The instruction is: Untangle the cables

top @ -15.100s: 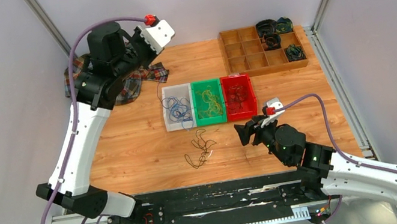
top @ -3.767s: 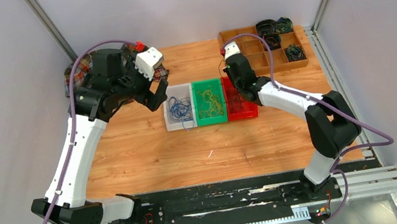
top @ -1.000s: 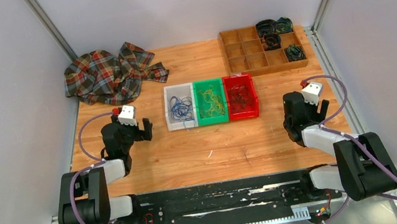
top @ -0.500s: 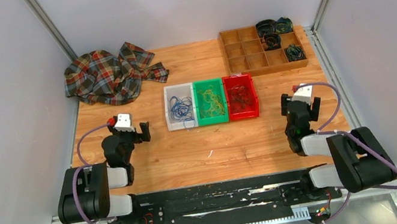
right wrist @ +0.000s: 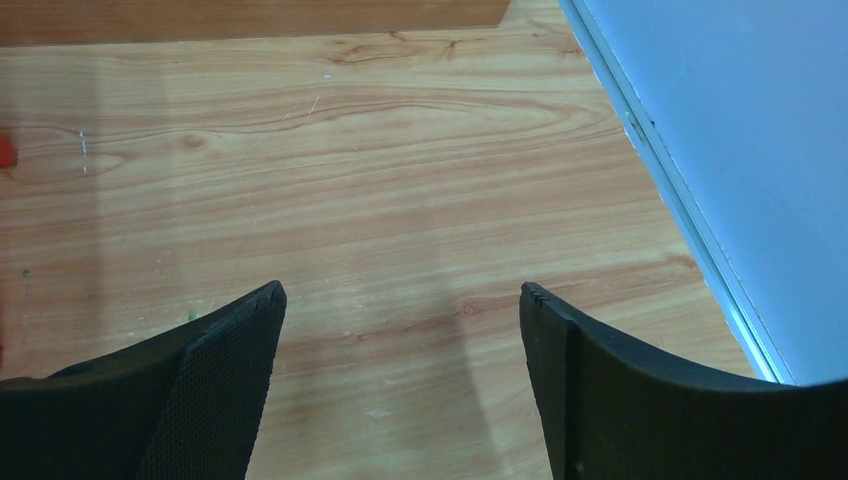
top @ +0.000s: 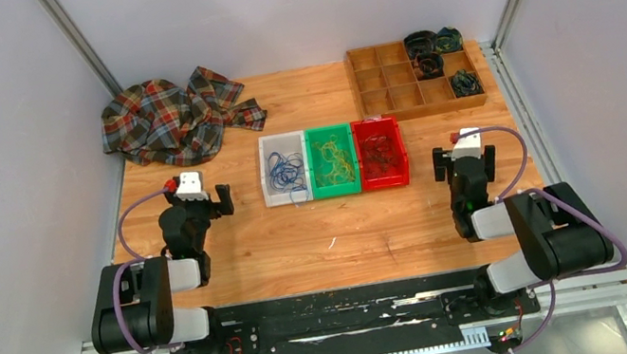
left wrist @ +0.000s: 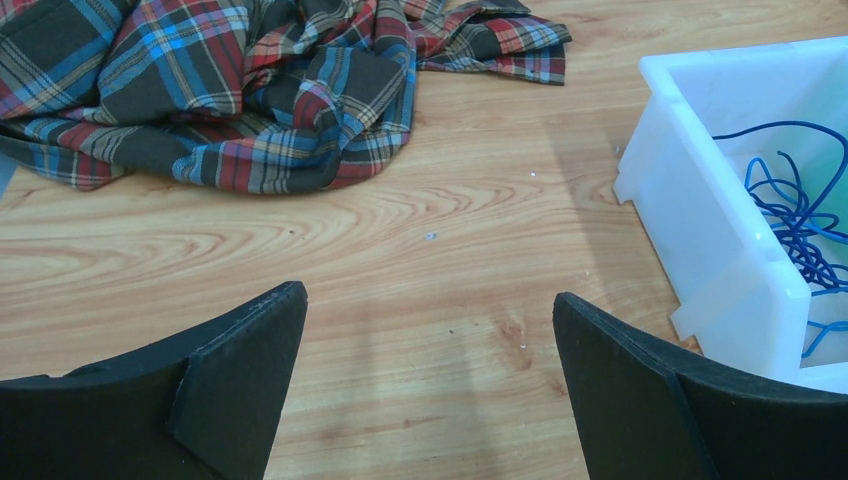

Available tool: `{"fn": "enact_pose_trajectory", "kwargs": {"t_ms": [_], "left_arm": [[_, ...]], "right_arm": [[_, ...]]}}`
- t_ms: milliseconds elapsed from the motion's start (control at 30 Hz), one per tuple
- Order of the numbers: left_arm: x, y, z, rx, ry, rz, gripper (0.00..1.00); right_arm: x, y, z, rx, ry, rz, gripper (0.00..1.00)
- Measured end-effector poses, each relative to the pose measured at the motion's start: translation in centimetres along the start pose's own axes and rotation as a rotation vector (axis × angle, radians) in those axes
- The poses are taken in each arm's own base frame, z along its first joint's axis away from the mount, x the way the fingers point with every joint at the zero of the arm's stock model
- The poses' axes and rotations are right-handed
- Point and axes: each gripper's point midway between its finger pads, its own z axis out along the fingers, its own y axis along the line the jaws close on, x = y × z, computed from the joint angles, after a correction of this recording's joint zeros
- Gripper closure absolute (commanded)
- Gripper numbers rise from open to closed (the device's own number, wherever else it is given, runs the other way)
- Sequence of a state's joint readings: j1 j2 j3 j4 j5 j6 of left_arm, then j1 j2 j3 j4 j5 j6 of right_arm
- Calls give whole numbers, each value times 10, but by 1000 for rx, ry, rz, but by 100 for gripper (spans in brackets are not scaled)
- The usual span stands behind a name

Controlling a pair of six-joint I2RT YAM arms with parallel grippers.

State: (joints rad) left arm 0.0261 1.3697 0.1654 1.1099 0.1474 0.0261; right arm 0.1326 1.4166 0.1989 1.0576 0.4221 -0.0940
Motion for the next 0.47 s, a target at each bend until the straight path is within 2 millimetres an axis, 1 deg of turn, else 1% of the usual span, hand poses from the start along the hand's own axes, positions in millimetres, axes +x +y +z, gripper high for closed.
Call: {"fn": "enact_pose_trajectory", "kwargs": {"t_ms": [467], "left_arm": [[1,0,0,-2,5,-1,2]], "right_arm": [[1,1,1,-16,2,1,13]]}}
